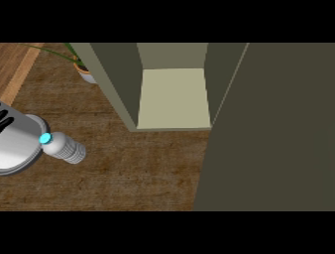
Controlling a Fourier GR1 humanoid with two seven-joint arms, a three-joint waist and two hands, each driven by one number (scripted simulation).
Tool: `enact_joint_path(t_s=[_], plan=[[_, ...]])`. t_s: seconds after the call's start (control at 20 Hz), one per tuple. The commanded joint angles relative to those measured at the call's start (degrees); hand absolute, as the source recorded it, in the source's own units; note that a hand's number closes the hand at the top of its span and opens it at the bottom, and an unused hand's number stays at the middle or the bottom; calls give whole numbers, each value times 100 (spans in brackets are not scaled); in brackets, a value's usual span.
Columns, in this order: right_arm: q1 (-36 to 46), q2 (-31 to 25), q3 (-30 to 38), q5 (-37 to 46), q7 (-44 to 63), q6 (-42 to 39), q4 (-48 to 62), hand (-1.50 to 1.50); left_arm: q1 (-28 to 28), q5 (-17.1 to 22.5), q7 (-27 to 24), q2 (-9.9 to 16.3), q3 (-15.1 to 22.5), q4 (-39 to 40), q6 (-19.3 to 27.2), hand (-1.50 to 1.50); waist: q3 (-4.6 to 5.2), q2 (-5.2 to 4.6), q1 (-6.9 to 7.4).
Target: Pick up the bottled water, place it into the cabinet and close the cabinet
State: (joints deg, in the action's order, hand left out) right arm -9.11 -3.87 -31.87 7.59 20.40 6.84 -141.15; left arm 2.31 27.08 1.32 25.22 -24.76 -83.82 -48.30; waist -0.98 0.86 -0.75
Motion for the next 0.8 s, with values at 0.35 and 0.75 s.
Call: enact_joint_path(t_s=[0.35, 0.75], plan=[[192, -225, 81, 265, 71, 83, -290, -150, 207, -1166, -510, -362, 110, 1307, 125, -150, 125, -137, -285], [378, -245, -47, 435, 256, 251, -241, -150, 245, -1911, -1456, -498, 165, 2091, -71, -150, 142, -128, -240]])
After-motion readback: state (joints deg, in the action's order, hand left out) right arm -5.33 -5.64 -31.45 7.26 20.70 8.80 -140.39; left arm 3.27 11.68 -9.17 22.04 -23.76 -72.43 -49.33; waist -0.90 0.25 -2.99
